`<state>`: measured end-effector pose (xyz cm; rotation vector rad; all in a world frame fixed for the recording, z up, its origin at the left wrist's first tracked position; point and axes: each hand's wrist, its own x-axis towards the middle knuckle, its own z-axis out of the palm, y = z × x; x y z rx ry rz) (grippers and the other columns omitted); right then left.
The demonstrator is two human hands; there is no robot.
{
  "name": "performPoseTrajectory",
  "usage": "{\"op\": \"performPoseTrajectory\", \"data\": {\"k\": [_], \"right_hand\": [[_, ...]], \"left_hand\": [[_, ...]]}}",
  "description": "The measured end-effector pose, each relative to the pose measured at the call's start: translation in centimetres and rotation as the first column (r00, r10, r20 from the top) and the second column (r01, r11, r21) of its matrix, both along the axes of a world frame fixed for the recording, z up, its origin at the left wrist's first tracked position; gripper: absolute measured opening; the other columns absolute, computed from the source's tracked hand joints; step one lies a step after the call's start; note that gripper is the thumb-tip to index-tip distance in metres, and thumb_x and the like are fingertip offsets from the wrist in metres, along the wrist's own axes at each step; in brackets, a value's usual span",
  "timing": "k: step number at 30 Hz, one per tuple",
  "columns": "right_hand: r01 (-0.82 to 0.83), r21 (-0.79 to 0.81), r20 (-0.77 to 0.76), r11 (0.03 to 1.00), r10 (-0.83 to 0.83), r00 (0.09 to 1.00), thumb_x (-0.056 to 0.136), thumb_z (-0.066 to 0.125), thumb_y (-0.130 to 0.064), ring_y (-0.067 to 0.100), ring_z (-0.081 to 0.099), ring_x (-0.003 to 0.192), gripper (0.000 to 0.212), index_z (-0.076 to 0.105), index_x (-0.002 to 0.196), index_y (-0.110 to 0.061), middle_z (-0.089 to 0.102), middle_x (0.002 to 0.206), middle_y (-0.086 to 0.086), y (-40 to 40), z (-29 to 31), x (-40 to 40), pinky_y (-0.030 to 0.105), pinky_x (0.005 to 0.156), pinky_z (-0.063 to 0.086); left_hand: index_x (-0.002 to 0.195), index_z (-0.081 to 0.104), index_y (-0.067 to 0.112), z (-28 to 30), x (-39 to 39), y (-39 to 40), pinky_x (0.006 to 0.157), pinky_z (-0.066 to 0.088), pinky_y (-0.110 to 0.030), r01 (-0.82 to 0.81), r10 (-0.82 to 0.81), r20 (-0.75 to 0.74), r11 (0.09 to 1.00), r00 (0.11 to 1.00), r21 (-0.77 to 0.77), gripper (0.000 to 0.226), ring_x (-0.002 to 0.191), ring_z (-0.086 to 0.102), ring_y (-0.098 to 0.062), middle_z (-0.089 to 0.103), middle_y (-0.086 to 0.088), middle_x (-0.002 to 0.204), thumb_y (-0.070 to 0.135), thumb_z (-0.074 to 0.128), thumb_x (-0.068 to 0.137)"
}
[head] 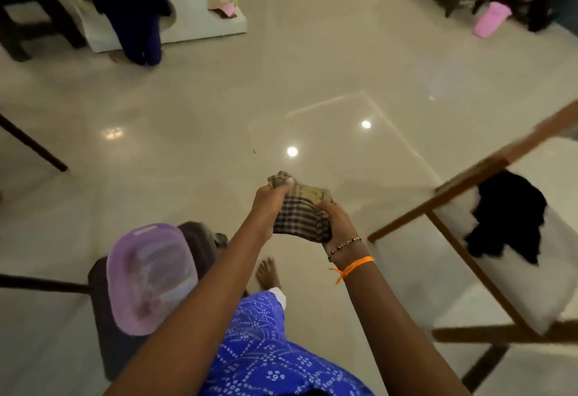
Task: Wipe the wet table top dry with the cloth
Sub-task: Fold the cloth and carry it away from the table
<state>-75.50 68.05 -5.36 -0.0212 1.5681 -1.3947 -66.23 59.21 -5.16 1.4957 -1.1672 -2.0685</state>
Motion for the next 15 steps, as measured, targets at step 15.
{"op": "performPoseTrajectory", "data": {"k": [15], "right_hand": [[-0.505,0.131,-0.122,0.853,0.519,0.846,0.093,0.059,-0.02,0.028,0.06,0.092,0.026,0.062,0.11,0.0,0.064,0.102,0.015,-34.8,-1.1,-0.3,0.043,0.09,0.051]], "left_hand": [[0.096,0.057,0.015,-0.2,2.7,-27.0,0.062,0.048,-0.029,-0.578,0.58,0.115,0.814,0.807,-0.052,0.02,0.08,0.061,-0.02,0.063,-0.002,0.086,0.032,0.047,0.094]]}}
